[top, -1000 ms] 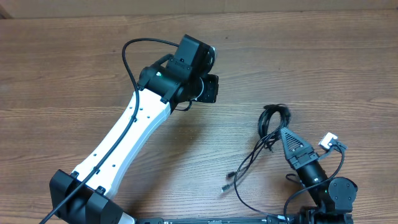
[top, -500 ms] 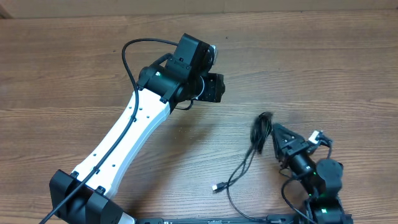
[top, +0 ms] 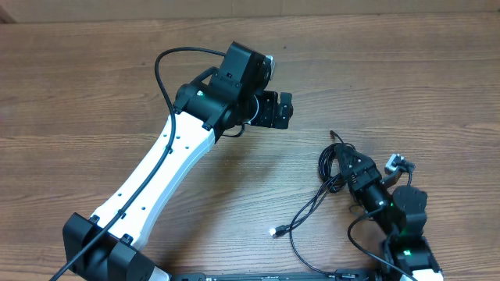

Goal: Untangle cables

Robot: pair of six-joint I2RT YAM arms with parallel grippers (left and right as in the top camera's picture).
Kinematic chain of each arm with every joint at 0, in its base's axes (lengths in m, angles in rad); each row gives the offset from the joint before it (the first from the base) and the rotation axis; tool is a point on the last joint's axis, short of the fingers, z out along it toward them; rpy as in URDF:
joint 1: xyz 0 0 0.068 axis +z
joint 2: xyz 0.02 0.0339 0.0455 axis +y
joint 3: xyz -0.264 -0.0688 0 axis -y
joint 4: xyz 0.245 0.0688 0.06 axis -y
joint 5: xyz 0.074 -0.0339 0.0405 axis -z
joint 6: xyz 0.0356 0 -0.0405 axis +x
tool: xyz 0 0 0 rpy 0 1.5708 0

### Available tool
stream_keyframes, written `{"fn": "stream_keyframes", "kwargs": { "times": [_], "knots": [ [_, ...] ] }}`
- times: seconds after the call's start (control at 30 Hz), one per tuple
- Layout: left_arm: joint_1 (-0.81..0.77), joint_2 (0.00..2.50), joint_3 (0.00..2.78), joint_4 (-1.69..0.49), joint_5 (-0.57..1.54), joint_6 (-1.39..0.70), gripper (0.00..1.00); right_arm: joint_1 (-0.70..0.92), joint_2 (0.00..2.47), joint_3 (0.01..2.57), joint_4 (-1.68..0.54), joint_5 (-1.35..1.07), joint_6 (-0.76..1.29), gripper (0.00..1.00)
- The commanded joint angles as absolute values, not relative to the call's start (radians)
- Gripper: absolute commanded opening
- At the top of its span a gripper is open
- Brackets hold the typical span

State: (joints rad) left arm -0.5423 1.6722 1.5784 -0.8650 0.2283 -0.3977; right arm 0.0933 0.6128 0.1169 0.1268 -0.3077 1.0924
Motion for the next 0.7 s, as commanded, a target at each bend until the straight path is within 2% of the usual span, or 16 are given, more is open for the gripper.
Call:
{"fn": "stream_keyframes", "kwargs": {
  "times": [0.0, 0.23, 0.37, 0.53, 0.67],
  "knots": [
    [-0.561, 1.678, 1.585, -0.833, 0.237, -0.388, 1.0, 0.098, 0.611, 0.297, -0.049, -0.288, 0.945, 1.0],
    [-0.575, 1.68, 1.585, -0.777, 0.237, -0.19, 1.0, 0.098, 0.611, 0.664, -0.62, -0.015, 0.904, 1.0],
    [-0.59, 1.686, 1.584, -0.759, 0.237, -0.034, 1.0, 0.098, 0.611, 0.856, -0.86, 0.118, 0.904, 1.0],
    [-0.644, 1.742, 1.584, -0.719, 0.237, 0.136, 1.0, 0.098, 0.611, 1.013, -1.028, 0.157, 0.904, 1.0],
    [-0.702, 1.853, 1.584, -0.675, 0.263, 0.157, 1.0, 0.098, 0.611, 1.068, -1.108, 0.157, 0.904, 1.0]
  ]
}}
